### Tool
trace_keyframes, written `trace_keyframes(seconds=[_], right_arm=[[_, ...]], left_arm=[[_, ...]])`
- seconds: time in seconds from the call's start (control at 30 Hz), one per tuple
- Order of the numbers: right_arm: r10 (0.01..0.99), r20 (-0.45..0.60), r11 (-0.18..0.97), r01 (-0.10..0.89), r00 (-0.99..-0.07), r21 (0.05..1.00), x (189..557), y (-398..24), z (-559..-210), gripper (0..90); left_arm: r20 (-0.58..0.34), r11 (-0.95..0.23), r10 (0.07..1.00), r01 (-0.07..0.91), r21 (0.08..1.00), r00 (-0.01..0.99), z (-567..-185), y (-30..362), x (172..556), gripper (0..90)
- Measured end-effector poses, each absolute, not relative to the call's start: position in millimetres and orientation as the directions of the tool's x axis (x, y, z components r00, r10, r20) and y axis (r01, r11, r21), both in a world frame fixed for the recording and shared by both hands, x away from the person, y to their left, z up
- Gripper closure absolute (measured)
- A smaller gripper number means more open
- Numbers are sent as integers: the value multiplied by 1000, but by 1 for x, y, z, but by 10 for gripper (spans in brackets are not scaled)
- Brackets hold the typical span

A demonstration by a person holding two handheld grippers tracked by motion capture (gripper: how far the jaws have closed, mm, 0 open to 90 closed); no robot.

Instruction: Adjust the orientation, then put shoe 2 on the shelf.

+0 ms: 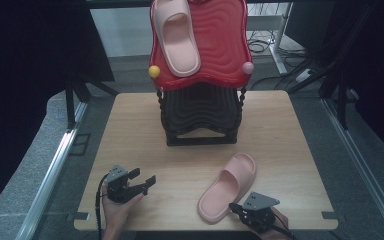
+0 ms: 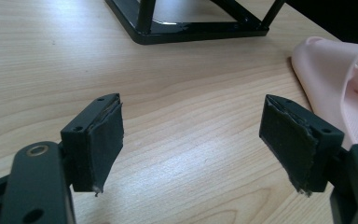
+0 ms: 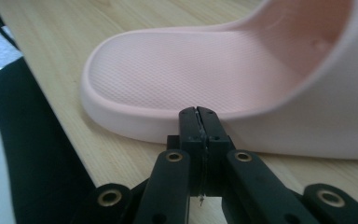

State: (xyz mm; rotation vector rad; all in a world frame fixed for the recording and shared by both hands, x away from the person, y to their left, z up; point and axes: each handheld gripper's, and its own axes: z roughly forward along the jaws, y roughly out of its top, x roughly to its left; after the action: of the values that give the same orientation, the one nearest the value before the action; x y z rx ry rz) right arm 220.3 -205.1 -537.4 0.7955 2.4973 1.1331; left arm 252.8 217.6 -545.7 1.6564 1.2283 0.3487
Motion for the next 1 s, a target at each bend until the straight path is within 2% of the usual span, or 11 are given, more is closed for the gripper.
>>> trace_keyframes(seconds=[0.27, 0.5, 0.73, 0.87, 1.0], right_arm=[[690, -26, 425, 375, -724, 823, 221, -243, -528, 897], [790, -21, 331, 397, -613, 856, 230, -291, -529, 883], [834, -20, 294, 412, -552, 862, 238, -312, -532, 669], [857, -2, 263, 433, -516, 862, 240, -320, -533, 601], [876, 8, 241, 454, -482, 858, 243, -325, -534, 586]], left_arm=[[-312, 19, 838, 547, 837, 447, -544, 214, 252, 220], [-283, -49, 808, 538, 841, 517, -542, 178, 254, 225], [-261, -100, 790, 537, 838, 555, -535, 141, 260, 253], [-269, -109, 778, 544, 832, 568, -535, 117, 265, 296], [-281, -125, 761, 558, 820, 585, -536, 95, 271, 357]])
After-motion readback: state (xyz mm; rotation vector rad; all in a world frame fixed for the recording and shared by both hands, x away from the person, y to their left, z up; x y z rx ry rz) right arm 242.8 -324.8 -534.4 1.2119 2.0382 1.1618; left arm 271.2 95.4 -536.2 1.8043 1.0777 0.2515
